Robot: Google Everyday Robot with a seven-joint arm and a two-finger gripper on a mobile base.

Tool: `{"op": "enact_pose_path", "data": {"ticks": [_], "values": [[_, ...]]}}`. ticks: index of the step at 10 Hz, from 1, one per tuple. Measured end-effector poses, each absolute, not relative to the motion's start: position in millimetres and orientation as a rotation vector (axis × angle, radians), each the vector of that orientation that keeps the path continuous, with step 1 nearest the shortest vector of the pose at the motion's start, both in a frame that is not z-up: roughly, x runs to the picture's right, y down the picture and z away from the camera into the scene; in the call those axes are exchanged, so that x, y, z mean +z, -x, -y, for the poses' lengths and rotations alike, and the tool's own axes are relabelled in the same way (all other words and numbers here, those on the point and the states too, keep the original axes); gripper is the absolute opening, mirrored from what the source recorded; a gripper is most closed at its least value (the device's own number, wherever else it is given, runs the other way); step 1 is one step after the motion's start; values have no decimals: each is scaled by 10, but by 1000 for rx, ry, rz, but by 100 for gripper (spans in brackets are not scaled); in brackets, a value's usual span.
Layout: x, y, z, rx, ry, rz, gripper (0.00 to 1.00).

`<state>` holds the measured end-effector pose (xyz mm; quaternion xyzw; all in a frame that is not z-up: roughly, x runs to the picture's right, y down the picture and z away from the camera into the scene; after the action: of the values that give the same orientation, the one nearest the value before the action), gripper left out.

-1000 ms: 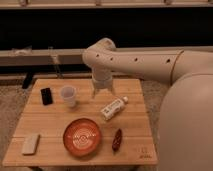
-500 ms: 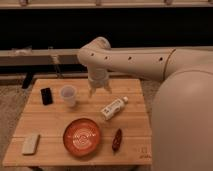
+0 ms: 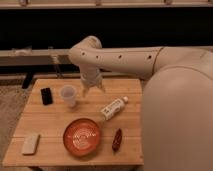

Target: Move the arm in a circular motion

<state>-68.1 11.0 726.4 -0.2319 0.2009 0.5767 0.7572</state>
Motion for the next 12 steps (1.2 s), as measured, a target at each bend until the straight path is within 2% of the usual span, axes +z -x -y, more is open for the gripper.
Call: {"op": "enact_pose_path", "data": {"ticks": [4, 7, 12], "values": [[7150, 969, -206, 1223, 517, -431, 65], [7083, 920, -265, 1225, 514, -436, 65], [6685, 934, -673, 1243, 520, -426, 65]]}}
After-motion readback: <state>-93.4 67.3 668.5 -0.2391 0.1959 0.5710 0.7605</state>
